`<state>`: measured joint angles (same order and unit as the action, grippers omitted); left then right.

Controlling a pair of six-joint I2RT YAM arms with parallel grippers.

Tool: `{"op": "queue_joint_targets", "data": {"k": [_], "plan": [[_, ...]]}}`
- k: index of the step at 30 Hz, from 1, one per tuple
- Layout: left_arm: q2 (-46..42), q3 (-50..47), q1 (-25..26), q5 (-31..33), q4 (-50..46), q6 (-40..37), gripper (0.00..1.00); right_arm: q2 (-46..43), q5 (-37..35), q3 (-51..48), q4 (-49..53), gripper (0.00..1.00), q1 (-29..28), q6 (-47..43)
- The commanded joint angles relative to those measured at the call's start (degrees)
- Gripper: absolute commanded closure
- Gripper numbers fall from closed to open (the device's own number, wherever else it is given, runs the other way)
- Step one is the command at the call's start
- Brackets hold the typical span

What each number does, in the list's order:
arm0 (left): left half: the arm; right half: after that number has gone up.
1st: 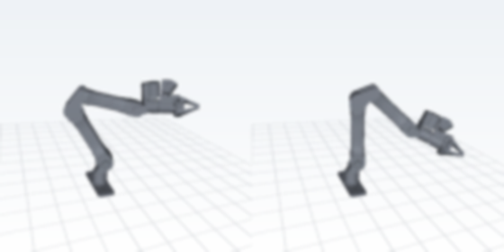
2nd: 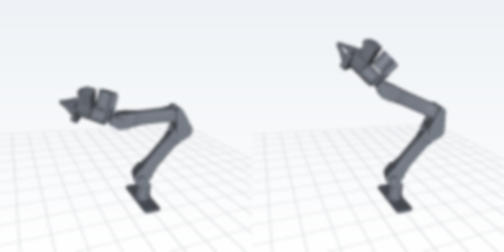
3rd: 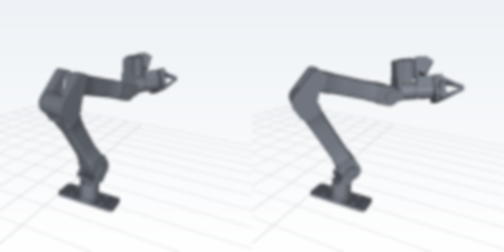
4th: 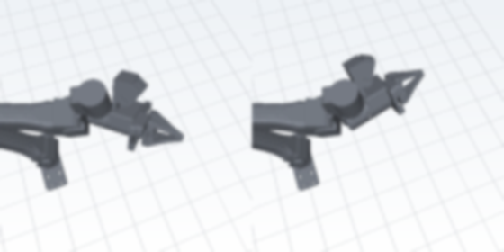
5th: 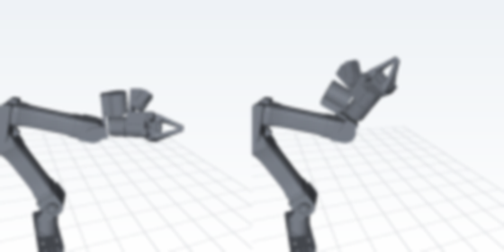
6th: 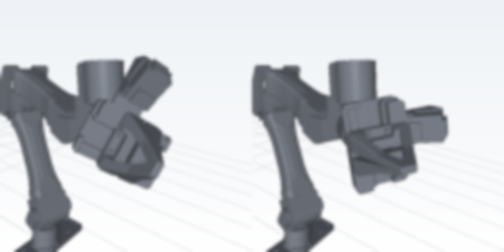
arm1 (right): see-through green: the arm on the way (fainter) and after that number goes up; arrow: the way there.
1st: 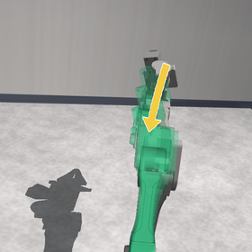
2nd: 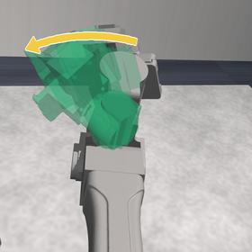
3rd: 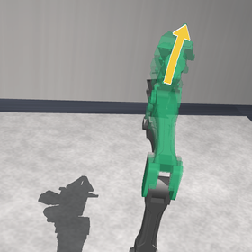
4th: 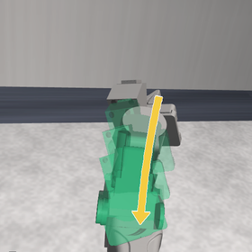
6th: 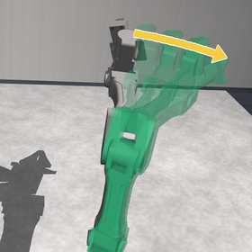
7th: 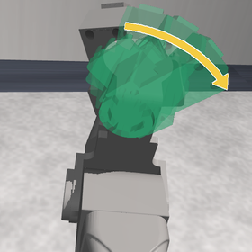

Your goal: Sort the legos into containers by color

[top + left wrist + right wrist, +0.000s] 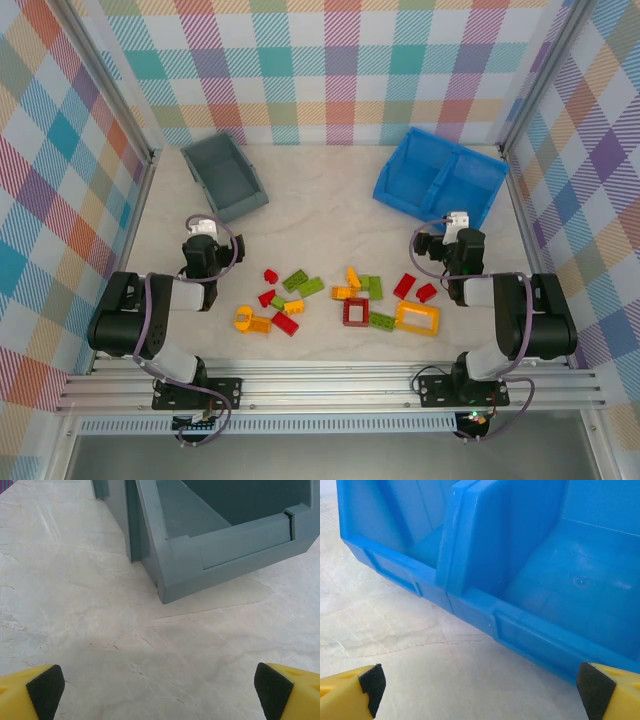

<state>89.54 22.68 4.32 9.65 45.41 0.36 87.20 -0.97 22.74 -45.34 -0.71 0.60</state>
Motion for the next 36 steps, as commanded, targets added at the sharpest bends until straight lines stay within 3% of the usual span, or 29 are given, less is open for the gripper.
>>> {"op": "queue_joint_targets", "data": {"k": [1, 25, 28, 31, 36], "plan": [[-0.07, 0.83, -0.01, 0.29, 1.71, -0.57, 0.00, 0.33, 0.97, 1.25, -0.40, 0.00, 0.37, 0.31], [-2.10, 0.94, 0.14, -0.99, 0.03, -1.25, 0.00, -0.61, 0.01, 1.04, -0.26, 0.00, 0.27, 0.51], [-12.16, 3.66, 2.83, 3.68, -12.87, -1.71, 0.00, -8.44, -4.53, 1.51, 6.70, 0.00, -0.13, 1.81], [-25.70, 2.81, 7.40, 10.06, -19.13, -0.96, 0.00, -21.81, -9.96, 3.15, 18.75, 0.00, -1.53, 3.04], [-46.47, 8.72, 19.64, 20.50, -34.42, -2.91, 0.00, -41.92, -15.93, 13.10, 40.21, 0.00, -6.68, 5.59]]}}
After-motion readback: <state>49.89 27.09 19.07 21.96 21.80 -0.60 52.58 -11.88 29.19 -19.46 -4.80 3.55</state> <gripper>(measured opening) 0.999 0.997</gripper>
